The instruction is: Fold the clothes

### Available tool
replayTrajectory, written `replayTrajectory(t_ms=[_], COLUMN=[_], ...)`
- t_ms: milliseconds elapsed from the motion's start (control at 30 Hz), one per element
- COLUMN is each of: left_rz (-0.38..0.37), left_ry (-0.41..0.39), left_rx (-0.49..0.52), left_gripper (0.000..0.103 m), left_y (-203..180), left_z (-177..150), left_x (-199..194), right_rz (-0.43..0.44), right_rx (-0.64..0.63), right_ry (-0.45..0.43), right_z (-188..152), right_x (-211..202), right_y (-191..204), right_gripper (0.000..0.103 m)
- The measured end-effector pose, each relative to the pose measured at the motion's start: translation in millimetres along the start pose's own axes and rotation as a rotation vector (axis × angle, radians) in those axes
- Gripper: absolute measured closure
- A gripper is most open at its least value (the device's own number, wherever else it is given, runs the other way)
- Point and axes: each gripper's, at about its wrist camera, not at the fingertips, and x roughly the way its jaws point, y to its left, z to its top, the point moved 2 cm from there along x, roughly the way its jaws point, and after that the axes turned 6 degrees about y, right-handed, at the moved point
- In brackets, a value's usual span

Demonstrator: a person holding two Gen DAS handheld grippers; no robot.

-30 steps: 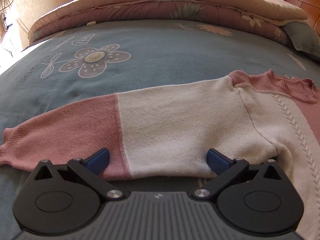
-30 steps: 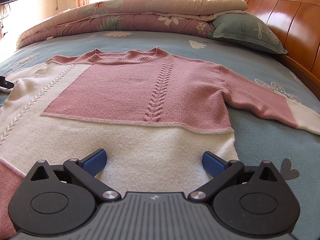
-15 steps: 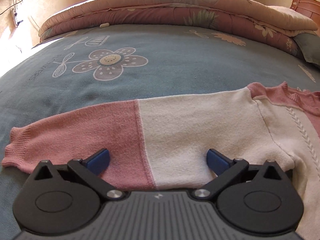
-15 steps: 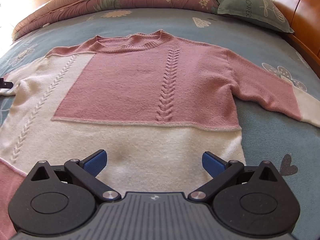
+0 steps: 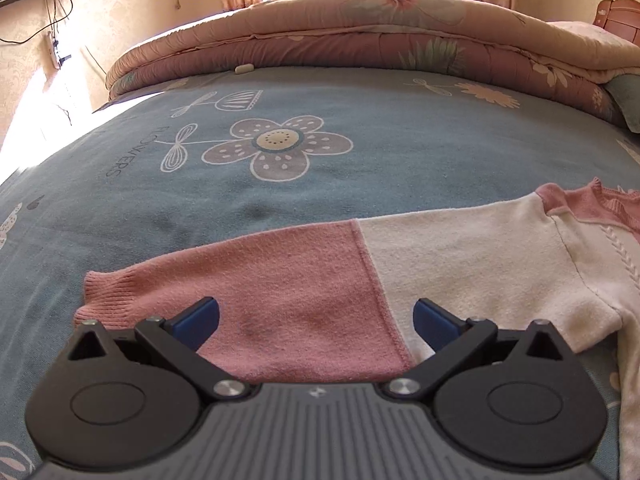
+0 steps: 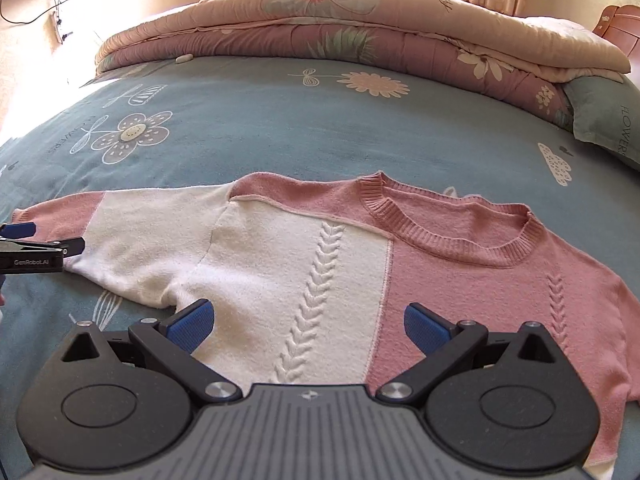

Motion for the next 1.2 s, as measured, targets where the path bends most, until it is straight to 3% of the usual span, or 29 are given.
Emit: replayTrajectory(t_ms=[167,267,467,667,800,967,1200], left_rz=[-0.04,-0.047,-0.076,-0.091,-0.082,-0.079,-0.07], left_ry=[0.026,0.031,0.016,0.006,0.007,0.0,-0.012], left_rx=[-0.063,-0.083,-0.078,-0.066,-0.078,-0.133,-0.176], left_gripper=[0.001,0.001,0.001,0.001,0.001,0.001,0.001], left_y=[13,14,8,1,5,18,32], left_z=[1,2,4,7,7,10,12], left_x=[6,6,-2,-6,-3,-4,-4], right_rz=[-0.032,-0.078,0.018,-0.074,0.078,0.08,-0.052], right_rx=[-0.036,-0.078,0.019,-0.118,-0.156,-0.063,0.065], right_ry=[0.082,0.024,0.0,0.014,0.056,-0.022,0.044], right_z=[-4,-10,-22,-37,-13,39,92], right_x=[62,62,23,41,22,20,109], right_y=[37,50,23,54,44,19,-1], right_gripper=[0.0,0.0,0.0,0.0,0.0,0.0,0.0])
